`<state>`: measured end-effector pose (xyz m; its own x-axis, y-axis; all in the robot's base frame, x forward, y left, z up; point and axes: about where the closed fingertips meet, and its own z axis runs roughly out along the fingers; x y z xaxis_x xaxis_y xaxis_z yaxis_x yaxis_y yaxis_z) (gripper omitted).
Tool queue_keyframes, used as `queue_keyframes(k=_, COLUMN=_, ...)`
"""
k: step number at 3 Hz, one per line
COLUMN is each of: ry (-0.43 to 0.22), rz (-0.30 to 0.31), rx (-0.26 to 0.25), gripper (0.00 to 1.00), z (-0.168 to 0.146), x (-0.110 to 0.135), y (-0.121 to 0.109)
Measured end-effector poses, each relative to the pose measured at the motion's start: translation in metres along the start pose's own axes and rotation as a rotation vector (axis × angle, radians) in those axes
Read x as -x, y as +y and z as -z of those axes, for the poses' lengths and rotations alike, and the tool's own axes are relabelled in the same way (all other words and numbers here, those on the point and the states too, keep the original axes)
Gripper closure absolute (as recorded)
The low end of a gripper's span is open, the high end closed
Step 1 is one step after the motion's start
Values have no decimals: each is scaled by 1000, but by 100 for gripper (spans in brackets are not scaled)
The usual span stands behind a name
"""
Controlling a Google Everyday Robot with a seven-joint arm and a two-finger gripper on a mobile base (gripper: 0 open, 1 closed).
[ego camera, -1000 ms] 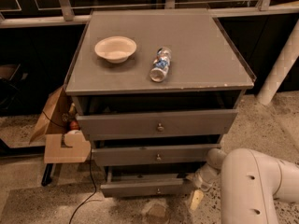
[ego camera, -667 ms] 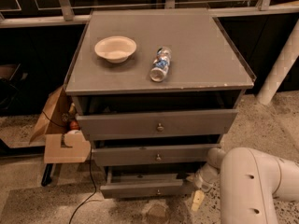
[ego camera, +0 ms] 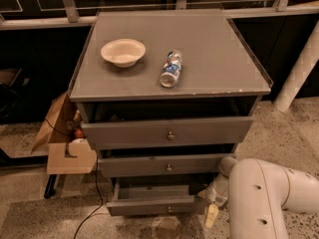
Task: Open bottom drawer
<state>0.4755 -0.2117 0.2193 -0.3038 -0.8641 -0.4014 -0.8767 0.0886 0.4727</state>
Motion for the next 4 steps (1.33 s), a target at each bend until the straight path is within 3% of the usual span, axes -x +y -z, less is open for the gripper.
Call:
queue_keyframes(k=2, ry=26, rz=3, rx=169, gripper=0, z=1, x=-8, y=54)
queue_keyframes(k=3, ry=45, rz=1, rx=226, gripper=0, z=2, x=-10, y=67)
queue_keyframes(k=4, ry=45, rz=1, rx=226, gripper=0, z=2, x=-10, y=67)
